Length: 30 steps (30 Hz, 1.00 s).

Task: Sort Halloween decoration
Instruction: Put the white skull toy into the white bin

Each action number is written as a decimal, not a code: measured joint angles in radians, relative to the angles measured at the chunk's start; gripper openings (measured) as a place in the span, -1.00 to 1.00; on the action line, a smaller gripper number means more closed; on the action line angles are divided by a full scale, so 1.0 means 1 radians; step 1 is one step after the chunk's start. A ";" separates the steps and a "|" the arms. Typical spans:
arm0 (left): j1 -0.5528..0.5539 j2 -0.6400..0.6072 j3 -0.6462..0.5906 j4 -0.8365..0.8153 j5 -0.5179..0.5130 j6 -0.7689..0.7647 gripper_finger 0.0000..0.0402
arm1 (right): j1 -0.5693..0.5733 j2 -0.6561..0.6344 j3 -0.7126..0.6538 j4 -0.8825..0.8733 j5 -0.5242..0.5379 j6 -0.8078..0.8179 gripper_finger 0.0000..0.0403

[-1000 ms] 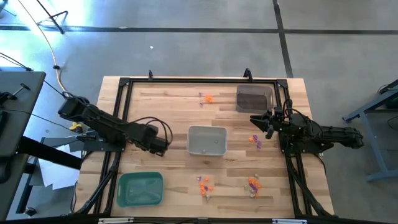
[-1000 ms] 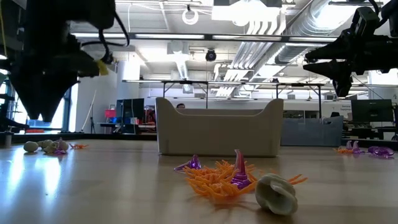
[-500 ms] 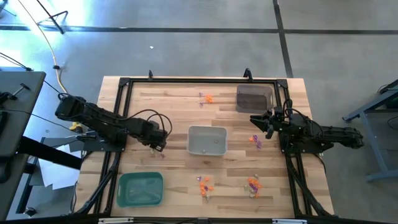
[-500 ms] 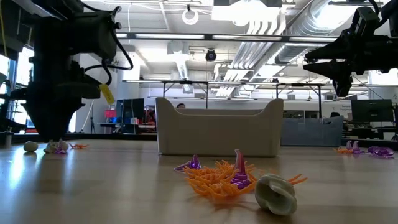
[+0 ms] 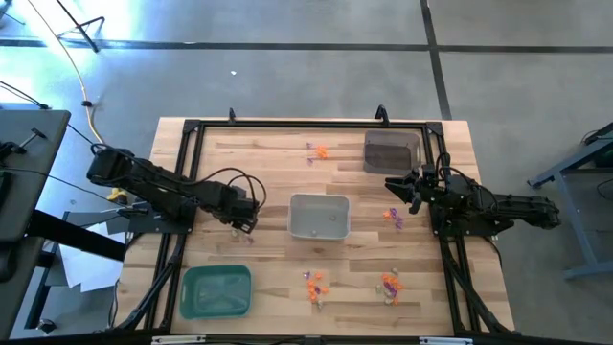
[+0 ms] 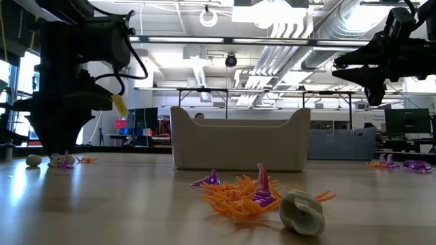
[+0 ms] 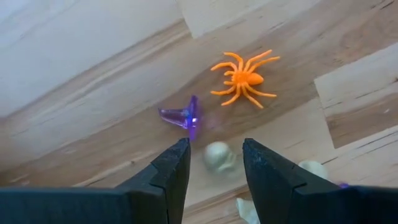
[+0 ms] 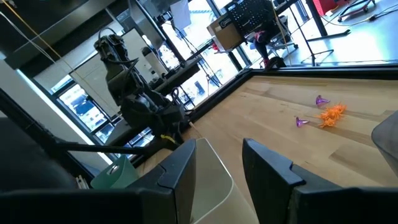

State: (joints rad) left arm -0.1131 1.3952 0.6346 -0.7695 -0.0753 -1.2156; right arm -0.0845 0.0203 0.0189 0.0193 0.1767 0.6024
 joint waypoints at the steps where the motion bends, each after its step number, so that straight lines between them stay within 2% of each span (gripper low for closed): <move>1: -0.001 -0.001 0.000 0.007 0.000 0.002 -0.35 | 0.000 0.000 0.000 0.000 0.000 0.000 -0.37; 21: -0.044 -0.001 0.002 0.026 -0.013 -0.076 -0.75 | 0.000 0.000 0.000 0.000 0.000 0.000 -0.37; 30: -0.064 0.017 0.005 0.027 -0.029 -0.105 -0.74 | 0.000 0.000 0.000 0.000 0.000 0.000 -0.37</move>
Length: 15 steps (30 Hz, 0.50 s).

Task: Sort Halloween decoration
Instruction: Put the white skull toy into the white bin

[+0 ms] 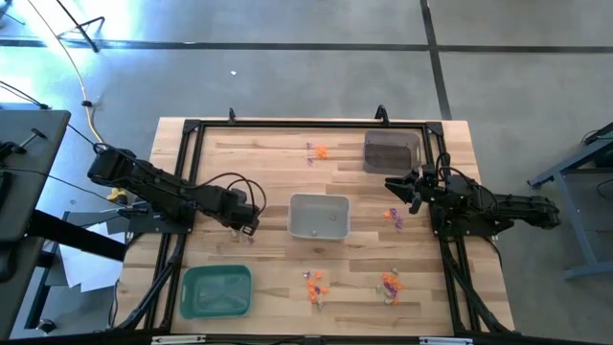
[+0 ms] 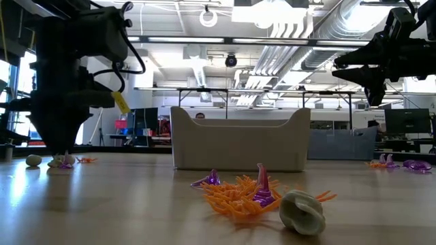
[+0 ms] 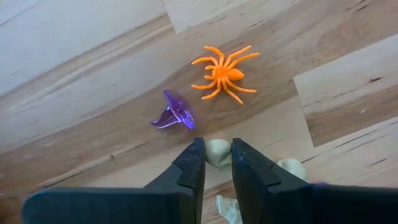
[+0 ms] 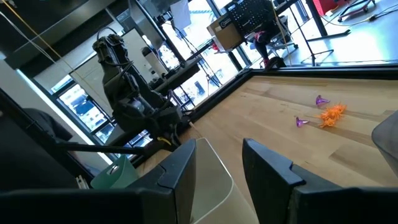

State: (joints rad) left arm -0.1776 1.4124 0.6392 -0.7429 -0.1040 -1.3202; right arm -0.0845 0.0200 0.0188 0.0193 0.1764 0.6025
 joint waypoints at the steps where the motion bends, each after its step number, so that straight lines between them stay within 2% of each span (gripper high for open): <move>1: -0.001 0.000 -0.001 0.000 -0.001 -0.004 -0.72 | 0.000 0.000 0.000 0.000 0.000 0.000 -0.37; 9: -0.001 0.002 -0.020 0.019 0.015 -0.009 -0.64 | 0.000 0.000 0.000 0.000 0.000 0.000 -0.37; 15: -0.010 0.000 -0.052 0.054 0.018 -0.013 -0.65 | 0.000 0.000 0.000 0.000 0.000 0.000 -0.37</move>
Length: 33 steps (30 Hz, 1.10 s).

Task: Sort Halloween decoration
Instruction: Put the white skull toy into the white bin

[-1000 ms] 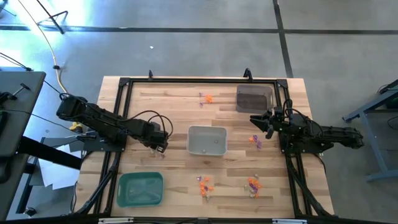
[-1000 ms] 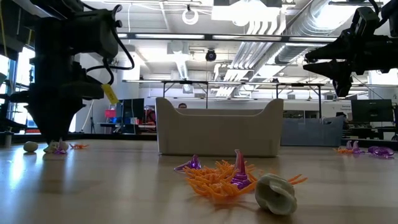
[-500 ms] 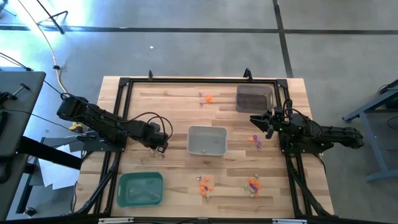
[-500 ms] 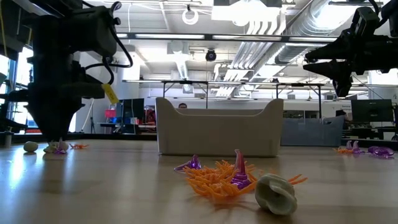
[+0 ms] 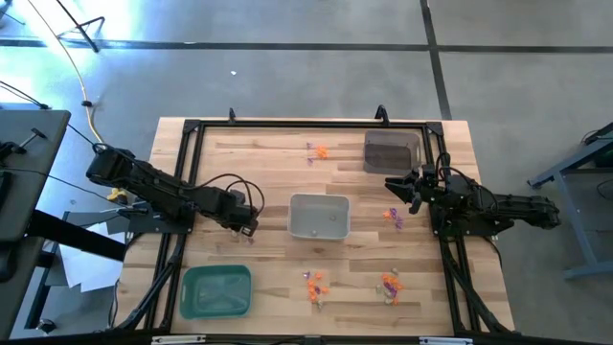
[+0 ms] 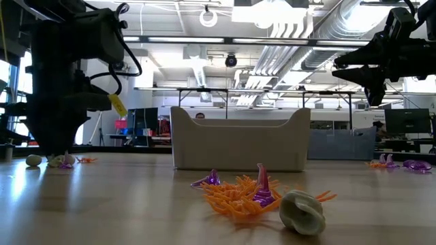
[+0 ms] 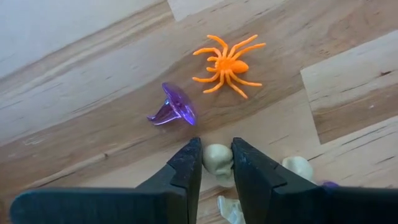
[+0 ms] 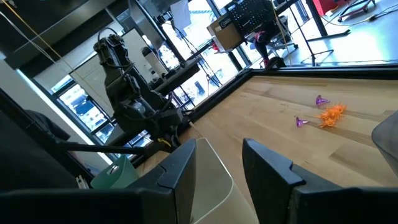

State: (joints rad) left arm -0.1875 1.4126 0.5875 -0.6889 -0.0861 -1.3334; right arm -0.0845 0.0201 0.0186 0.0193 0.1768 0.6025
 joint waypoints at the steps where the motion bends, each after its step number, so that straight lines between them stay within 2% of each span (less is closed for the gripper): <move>1: 0.000 -0.002 0.000 0.000 0.001 0.000 -0.67 | 0.000 0.000 0.000 0.000 0.000 0.000 -0.37; 8: 0.000 -0.005 0.032 -0.029 0.002 0.000 -0.80 | 0.000 0.000 0.000 0.000 0.000 0.000 -0.37; 25: -0.004 -0.022 0.072 -0.074 0.002 0.018 -0.80 | 0.000 0.000 0.000 0.000 0.000 0.000 -0.37; 33: 0.018 -0.056 0.162 -0.108 -0.029 0.092 -0.80 | 0.000 0.000 0.000 0.000 0.000 0.000 -0.37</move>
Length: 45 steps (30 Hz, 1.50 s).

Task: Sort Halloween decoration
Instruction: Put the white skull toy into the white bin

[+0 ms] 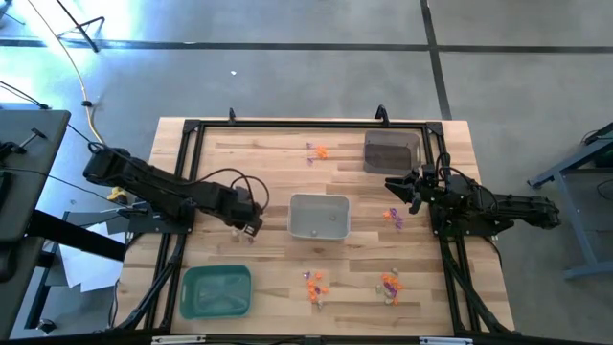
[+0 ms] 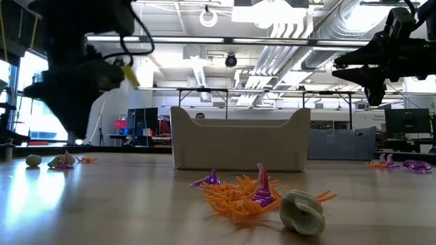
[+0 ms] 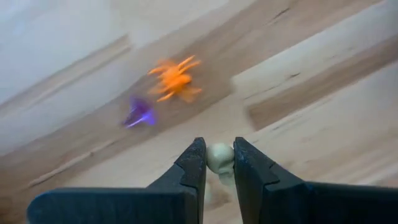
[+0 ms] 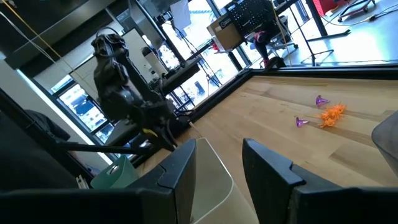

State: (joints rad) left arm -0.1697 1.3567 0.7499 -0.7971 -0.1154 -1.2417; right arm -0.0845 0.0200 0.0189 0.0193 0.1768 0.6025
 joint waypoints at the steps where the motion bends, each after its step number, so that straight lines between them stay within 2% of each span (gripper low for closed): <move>1: 0.005 0.000 0.017 0.002 -0.003 0.017 -0.80 | 0.000 0.000 0.000 0.000 0.000 0.000 -0.37; 9: 0.057 0.005 0.175 0.014 -0.073 0.181 -0.78 | 0.000 0.000 0.000 0.000 0.000 0.000 -0.37; 14: 0.087 0.024 0.257 0.119 -0.082 0.284 -0.78 | 0.000 0.000 0.000 0.000 0.000 0.000 -0.37; 18: 0.103 0.092 0.321 0.187 -0.074 0.342 -0.78 | 0.000 0.000 0.000 0.000 0.000 0.000 -0.37; 23: 0.105 0.230 0.428 0.195 -0.033 0.389 -0.77 | 0.000 0.000 0.000 0.000 0.000 0.000 -0.37; 27: 0.105 0.313 0.499 0.191 -0.004 0.400 -0.64 | 0.000 0.000 0.000 0.000 0.000 0.000 -0.37; 32: 0.105 0.366 0.540 0.193 0.027 0.440 -0.39 | 0.000 0.000 0.000 0.000 0.000 0.000 -0.37; 35: 0.104 0.382 0.555 0.198 0.028 0.474 -0.32 | 0.000 0.000 0.000 0.000 0.000 0.000 -0.37; 45: 0.098 0.379 0.562 0.189 0.023 0.493 -0.39 | 0.000 0.000 0.000 0.000 0.000 0.000 -0.37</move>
State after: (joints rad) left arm -0.0717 1.7359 1.3117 -0.6079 -0.0919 -0.7483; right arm -0.0845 0.0204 0.0189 0.0193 0.1766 0.6025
